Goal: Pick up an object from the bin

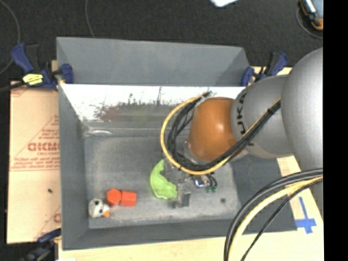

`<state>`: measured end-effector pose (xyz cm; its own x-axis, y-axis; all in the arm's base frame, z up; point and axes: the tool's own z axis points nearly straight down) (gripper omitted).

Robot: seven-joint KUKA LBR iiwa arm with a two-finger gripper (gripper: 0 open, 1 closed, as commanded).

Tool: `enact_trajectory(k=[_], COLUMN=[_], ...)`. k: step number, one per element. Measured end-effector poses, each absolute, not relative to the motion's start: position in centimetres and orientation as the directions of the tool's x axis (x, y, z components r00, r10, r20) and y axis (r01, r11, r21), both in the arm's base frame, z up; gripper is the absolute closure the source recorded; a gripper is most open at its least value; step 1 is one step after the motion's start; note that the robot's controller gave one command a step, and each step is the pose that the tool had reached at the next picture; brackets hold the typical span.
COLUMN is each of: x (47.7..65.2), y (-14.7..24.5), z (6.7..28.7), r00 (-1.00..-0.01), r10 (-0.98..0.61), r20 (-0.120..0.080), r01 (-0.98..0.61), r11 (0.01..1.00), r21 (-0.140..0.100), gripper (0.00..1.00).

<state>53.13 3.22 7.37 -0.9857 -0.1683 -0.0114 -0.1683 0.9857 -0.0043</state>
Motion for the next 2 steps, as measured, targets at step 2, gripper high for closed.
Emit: enact_trajectory(k=[2], x=[54.20], y=[4.68], z=[7.09], r00=[-0.884], r10=[-0.468], r20=[-0.012], r01=[-0.467], r11=[0.884], r21=[-0.009], gripper=[0.00])
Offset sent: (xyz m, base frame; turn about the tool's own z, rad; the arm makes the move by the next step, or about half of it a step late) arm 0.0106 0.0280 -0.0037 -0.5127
